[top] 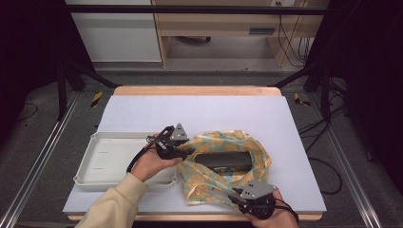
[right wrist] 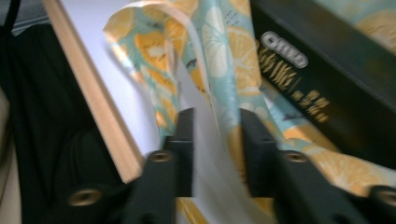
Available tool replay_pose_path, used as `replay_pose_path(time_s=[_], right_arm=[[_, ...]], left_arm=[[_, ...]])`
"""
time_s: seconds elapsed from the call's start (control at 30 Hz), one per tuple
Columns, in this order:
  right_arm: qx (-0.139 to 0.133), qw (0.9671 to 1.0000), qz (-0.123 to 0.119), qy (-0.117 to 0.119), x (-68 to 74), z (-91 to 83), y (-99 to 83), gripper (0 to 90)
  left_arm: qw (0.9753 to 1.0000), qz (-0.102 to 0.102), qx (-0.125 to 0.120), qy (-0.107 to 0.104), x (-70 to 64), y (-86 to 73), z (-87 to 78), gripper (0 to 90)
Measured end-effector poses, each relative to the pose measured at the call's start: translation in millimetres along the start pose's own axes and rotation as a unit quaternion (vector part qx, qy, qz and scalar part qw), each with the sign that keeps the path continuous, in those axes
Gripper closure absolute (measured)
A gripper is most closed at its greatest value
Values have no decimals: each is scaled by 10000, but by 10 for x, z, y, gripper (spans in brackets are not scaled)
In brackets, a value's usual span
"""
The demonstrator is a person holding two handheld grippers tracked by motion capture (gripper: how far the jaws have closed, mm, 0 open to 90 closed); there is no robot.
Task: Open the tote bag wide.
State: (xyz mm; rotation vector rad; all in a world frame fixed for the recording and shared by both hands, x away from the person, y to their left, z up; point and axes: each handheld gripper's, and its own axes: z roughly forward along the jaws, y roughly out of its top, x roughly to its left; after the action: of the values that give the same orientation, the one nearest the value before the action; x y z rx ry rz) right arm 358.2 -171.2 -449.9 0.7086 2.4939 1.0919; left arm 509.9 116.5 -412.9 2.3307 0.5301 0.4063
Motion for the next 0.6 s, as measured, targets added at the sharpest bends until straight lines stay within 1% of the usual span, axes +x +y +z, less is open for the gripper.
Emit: replay_pose_path(time_s=[0.03,0.07,0.1,0.17,0.2,0.23,0.27,0.3,0.33,0.37,0.4,0.43,0.47,0.5,0.53,0.57,0.6], right_arm=[[0,10000,0,0,0,0,0,667],[-28,10000,14,-74,-9,-18,17,616],[-74,9997,76,-240,-43,-59,49,488],[-129,9990,149,-409,-92,-106,71,443],[-129,9990,149,-409,-92,-106,71,443],[-209,9979,264,-558,-173,-177,98,375],[-209,9979,264,-558,-173,-177,98,375],[-270,9966,385,-683,-250,-238,120,341],[-270,9966,385,-683,-250,-238,120,341],[-394,9942,537,-849,-360,-313,148,320],[-394,9942,537,-849,-360,-313,148,320],[-436,9927,599,-952,-404,-335,158,321],[-490,9898,725,-1128,-490,-364,167,324],[-505,9823,1062,-1457,-648,-379,166,316],[-505,9823,1062,-1457,-648,-379,166,316],[-525,9800,1129,-1552,-707,-370,163,314],[-508,9773,1208,-1665,-795,-342,157,316]], left_arm=[[10000,0,0,0,0,0,0,644],[10000,0,13,9,-10,-2,0,644],[10000,46,61,30,-36,-6,-8,754],[10000,41,47,43,-51,-9,-10,810],[10000,51,65,44,-60,-10,-20,810],[10000,47,43,41,-87,-14,-32,858],[10000,47,43,41,-87,-14,-32,868],[10000,41,27,37,-99,-15,-39,874],[10000,52,22,48,-109,-13,-50,874],[10000,49,-21,68,-125,-11,-61,877],[9999,55,-40,82,-135,-7,-71,877],[9999,84,-73,93,-145,-1,-87,878],[9998,76,-126,108,-154,4,-97,879],[9998,87,-154,107,-161,10,-108,881],[9997,94,-183,100,-167,13,-111,881],[9997,110,-200,100,-176,16,-118,881],[9996,108,-236,118,-186,15,-121,883]])
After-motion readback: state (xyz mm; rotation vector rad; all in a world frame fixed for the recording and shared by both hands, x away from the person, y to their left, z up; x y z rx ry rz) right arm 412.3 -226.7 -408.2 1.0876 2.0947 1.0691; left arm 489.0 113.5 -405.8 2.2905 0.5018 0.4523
